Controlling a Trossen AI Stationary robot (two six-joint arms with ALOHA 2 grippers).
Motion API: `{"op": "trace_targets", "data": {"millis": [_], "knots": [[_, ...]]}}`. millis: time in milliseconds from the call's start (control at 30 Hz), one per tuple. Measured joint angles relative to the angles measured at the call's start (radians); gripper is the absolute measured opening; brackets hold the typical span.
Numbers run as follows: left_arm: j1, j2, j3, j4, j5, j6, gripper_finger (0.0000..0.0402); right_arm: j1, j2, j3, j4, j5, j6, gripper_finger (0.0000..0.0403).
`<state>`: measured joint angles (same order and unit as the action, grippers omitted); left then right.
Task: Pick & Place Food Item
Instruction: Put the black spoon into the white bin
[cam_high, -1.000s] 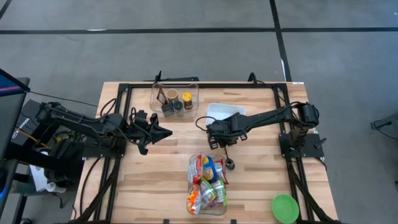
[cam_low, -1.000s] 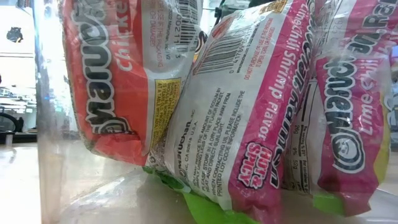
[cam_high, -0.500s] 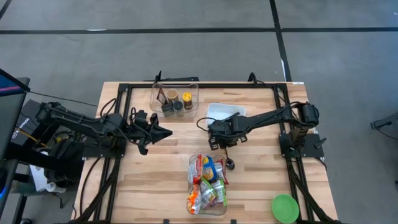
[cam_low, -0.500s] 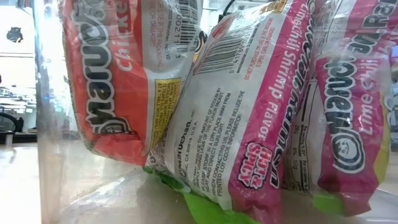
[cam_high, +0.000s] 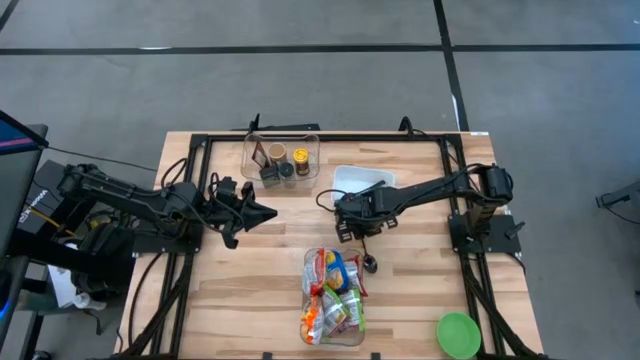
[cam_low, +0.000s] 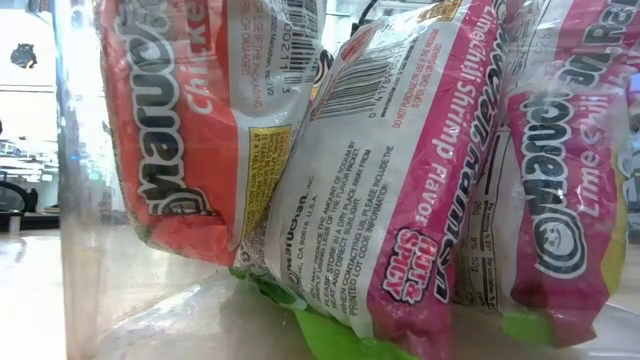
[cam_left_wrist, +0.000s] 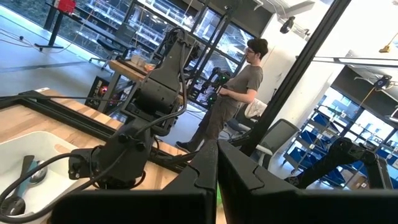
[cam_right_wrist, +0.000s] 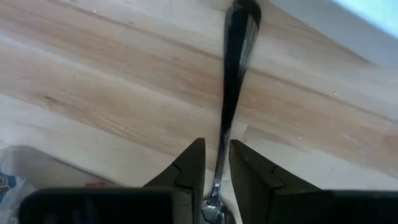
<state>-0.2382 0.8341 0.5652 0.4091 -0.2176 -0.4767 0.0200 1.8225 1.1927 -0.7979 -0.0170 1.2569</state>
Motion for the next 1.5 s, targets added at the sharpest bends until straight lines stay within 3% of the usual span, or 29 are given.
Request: {"op": "trace_targets", "data": {"millis": [700, 1167, 1500], "knots": [[0.000, 0.000, 0.000, 0.000, 0.004, 0.000, 0.0000, 0.006, 0.000, 0.000, -0.001, 0.021, 0.027, 0.0068], [0.000, 0.000, 0.000, 0.000, 0.003, 0.000, 0.0000, 0.020, 0.000, -0.058, 0.061, 0.017, 0.004, 0.0161], [0.000, 0.000, 0.000, 0.000, -0.001, 0.000, 0.0000, 0.019, 0.041, -0.060, 0.041, 0.017, -0.009, 0.0159]]}}
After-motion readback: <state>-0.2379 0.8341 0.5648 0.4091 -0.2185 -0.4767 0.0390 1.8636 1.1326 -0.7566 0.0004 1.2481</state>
